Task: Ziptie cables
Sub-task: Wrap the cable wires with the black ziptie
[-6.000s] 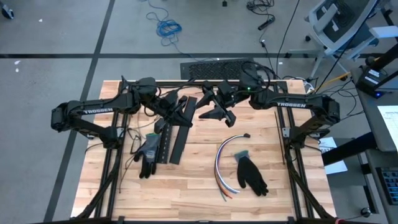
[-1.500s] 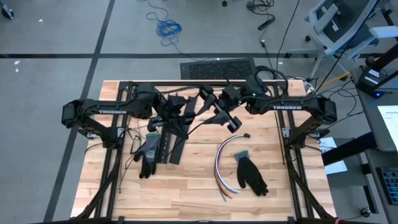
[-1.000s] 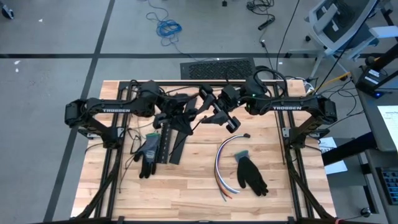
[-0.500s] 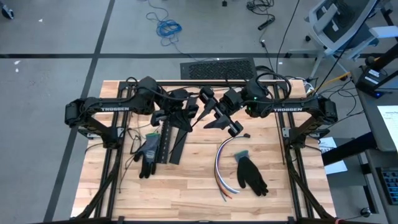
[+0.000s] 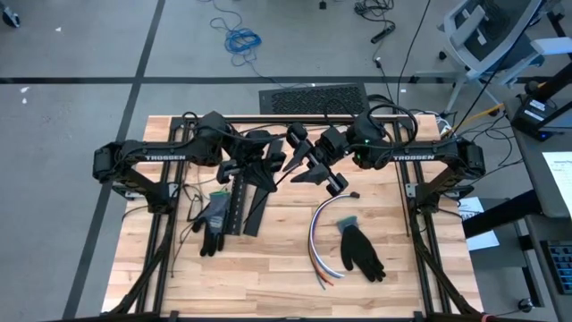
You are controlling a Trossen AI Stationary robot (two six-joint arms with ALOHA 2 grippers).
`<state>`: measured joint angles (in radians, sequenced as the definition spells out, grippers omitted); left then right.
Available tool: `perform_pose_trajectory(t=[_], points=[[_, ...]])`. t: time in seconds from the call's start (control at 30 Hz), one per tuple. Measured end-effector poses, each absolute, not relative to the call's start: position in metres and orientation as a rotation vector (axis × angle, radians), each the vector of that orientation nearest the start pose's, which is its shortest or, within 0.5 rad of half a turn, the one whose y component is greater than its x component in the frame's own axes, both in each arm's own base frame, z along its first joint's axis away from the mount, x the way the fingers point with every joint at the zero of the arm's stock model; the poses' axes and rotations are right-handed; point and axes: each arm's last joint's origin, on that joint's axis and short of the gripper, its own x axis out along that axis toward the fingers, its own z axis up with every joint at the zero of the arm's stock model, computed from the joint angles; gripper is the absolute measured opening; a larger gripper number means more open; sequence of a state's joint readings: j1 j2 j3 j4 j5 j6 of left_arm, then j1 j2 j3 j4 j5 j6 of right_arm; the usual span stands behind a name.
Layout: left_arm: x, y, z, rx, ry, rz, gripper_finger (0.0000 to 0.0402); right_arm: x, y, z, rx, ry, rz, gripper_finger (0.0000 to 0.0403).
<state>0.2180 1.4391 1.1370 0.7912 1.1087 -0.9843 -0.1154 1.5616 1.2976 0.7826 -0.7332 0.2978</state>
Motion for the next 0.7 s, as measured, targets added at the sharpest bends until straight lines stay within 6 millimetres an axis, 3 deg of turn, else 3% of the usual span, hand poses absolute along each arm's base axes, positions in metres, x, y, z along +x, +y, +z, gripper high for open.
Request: perform_pose_trajectory(t=[0.43,0.7], points=[[0.3139,0.0473,0.3795,-0.603,0.076,-0.960,0.0000,0.3478,-0.0206,0.4039,0.043,-0.371,0.683,0.0102],[0.3136,0.0483,0.3794,-0.604,0.079,-0.959,0.0000,0.3473,-0.0198,0.4037,0.019,-0.372,0.713,0.0046]])
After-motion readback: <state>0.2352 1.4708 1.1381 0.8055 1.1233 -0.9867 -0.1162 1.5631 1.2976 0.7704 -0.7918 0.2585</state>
